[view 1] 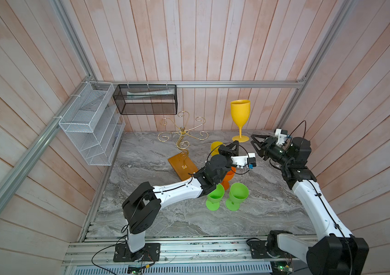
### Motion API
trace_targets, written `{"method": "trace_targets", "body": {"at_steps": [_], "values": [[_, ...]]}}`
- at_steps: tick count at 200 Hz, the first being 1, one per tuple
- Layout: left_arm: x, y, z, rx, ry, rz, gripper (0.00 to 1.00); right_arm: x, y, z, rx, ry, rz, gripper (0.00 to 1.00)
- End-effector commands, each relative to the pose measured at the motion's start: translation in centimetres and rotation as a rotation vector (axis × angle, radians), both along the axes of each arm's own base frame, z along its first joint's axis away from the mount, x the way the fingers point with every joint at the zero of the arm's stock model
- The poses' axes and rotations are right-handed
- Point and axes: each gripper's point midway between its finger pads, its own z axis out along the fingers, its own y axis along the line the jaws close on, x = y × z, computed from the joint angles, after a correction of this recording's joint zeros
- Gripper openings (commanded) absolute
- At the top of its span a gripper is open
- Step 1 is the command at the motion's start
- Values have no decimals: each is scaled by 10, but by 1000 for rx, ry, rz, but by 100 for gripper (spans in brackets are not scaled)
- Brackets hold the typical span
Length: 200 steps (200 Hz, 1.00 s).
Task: Take the wine glass off the wine glass rack
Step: Pick up the wine glass from the wine glass rack.
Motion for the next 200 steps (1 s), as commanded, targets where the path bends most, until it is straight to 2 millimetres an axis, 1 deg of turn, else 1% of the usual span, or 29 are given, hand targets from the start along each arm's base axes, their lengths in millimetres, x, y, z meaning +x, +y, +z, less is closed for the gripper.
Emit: {"method": "trace_targets", "body": {"at_steps": [1,19,52,95,114,128,143,160,167,185,200], "values": [[-5,-7,-3,-6,-37,-33,0,1,5,-2,5,-9,27,42],[-5,-7,-3,-7,-42,-35,0,3,8,-6,9,-4,32,39],[-6,-9,-3,-5,-54,-42,0,5,13,-9,11,0,44,38],[-9,-11,-1,-8,-62,-53,0,7,14,-10,15,1,47,25],[-12,-12,-2,-7,-60,-66,0,8,14,-10,19,0,43,23],[-15,-12,-1,-11,-59,-78,0,9,15,-10,22,-1,45,18],[-17,-11,2,-23,-58,-83,0,10,17,-7,23,-11,51,9],[-17,-10,7,-46,-51,-87,0,10,19,-4,22,-24,53,1],[-18,-10,9,-53,-44,-90,5,10,19,-2,21,-29,51,0],[-20,-11,13,-69,-22,-101,28,10,18,-2,13,-38,37,0],[-21,-10,16,-84,8,-111,44,10,16,-1,8,-41,22,0]]}}
